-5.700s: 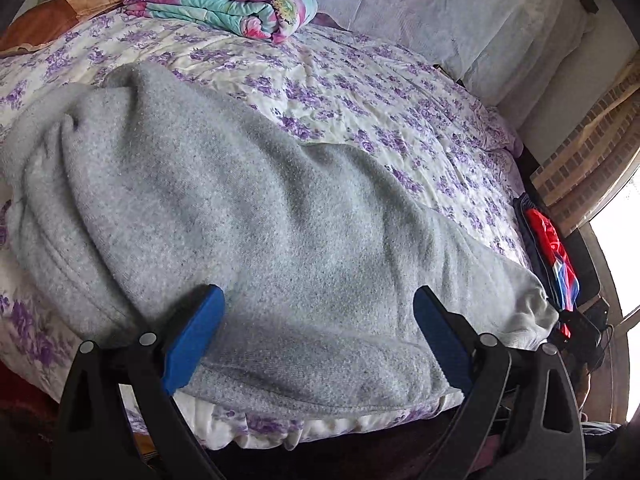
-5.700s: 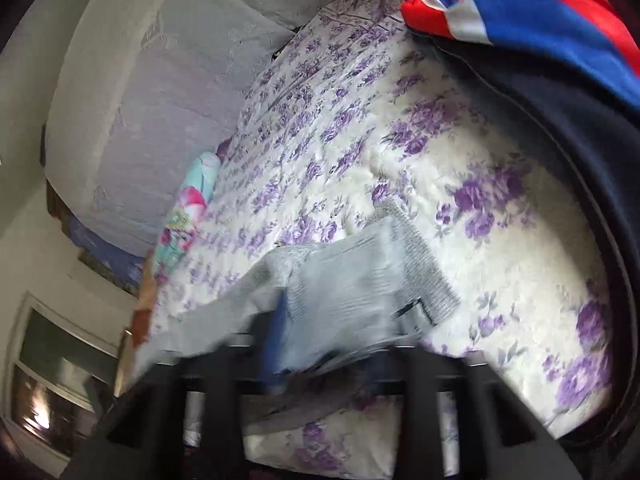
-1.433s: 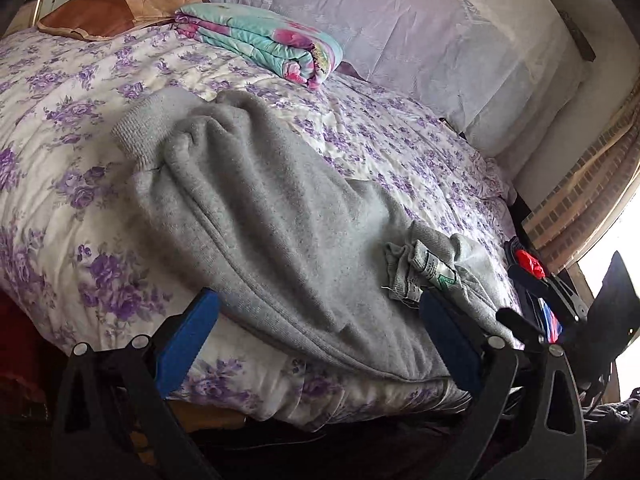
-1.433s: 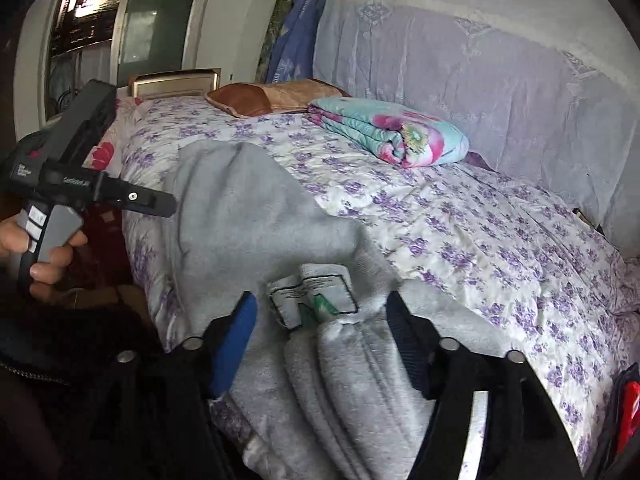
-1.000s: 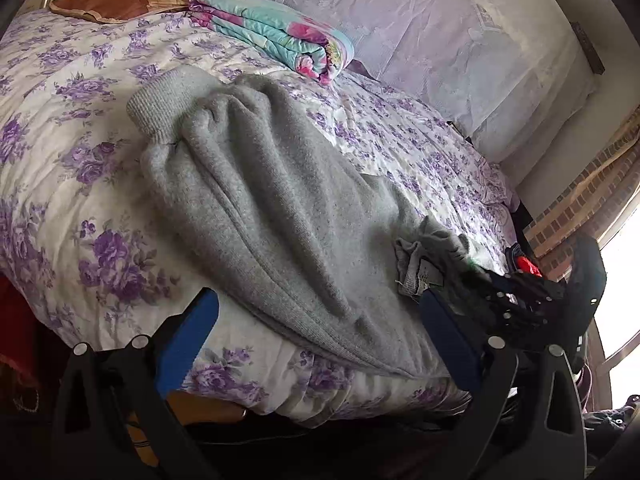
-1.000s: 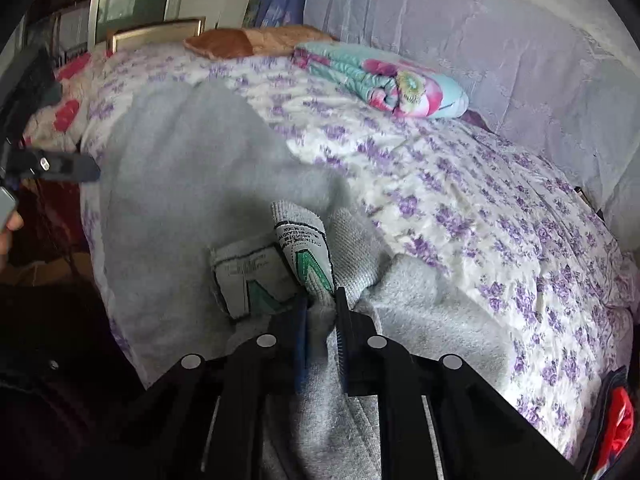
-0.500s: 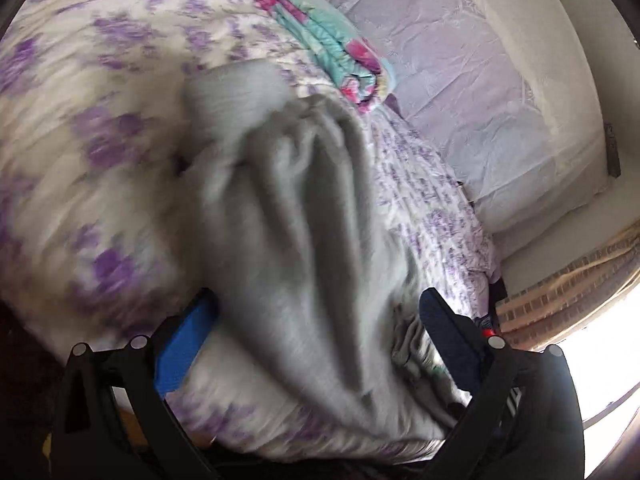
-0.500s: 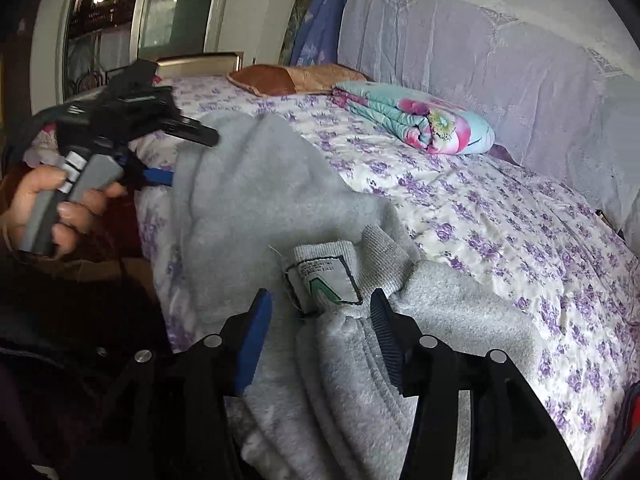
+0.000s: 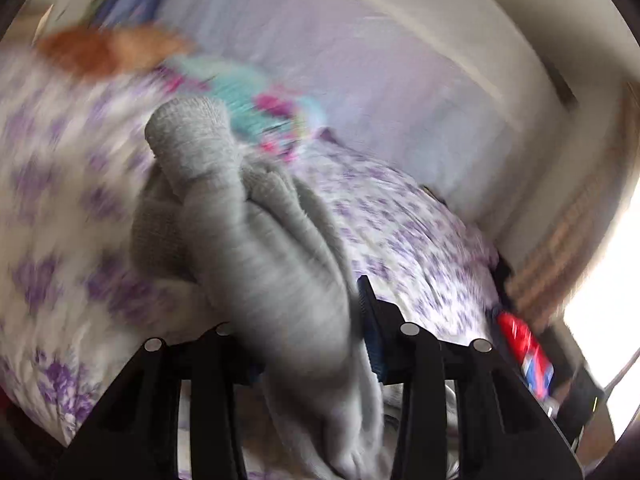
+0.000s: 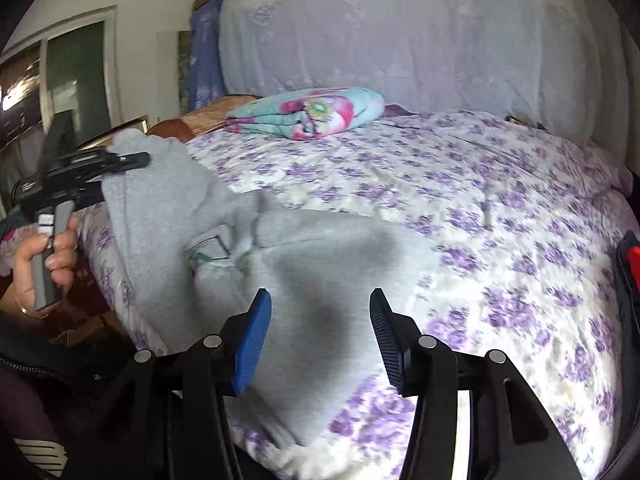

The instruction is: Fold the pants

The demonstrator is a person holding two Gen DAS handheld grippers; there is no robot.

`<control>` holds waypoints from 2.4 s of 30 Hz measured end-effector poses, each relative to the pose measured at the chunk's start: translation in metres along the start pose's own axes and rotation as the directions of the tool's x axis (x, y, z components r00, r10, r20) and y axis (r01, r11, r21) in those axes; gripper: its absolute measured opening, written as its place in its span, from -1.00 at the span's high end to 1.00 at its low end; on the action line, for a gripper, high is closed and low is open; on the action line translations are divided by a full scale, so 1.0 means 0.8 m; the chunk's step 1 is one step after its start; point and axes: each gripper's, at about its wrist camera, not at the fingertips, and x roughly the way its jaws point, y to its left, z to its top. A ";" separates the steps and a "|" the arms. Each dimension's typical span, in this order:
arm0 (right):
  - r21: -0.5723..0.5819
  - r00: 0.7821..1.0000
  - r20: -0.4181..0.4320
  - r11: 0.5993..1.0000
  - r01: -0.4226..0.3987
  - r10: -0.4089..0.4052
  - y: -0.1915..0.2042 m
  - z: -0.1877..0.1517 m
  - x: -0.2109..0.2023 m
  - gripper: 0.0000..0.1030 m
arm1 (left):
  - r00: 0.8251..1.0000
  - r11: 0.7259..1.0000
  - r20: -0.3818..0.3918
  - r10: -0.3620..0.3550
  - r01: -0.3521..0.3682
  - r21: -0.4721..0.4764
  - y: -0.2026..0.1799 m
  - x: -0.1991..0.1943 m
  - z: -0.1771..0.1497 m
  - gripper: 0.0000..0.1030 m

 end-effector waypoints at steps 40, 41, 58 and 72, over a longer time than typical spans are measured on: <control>0.544 0.937 -0.060 0.798 -0.259 0.345 -0.129 -0.025 0.012 -0.93 | 0.817 0.925 -0.463 -0.345 0.378 -0.022 -0.054 0.086 -0.039 -0.91; 0.578 0.924 -0.061 0.768 -0.277 0.378 -0.132 -0.036 0.022 -0.93 | 0.805 0.929 -0.481 -0.348 0.366 -0.059 -0.042 0.104 -0.040 -0.91; 0.473 0.852 0.004 0.749 -0.463 0.524 -0.085 0.039 0.060 -0.25 | 0.692 0.876 -0.595 -0.409 0.480 -0.044 -0.148 0.180 -0.040 -0.90; 0.452 0.960 0.068 0.850 -0.272 0.271 -0.266 0.279 0.230 -0.90 | 0.789 0.917 -0.480 -0.383 0.388 -0.094 -0.207 0.449 0.195 -0.90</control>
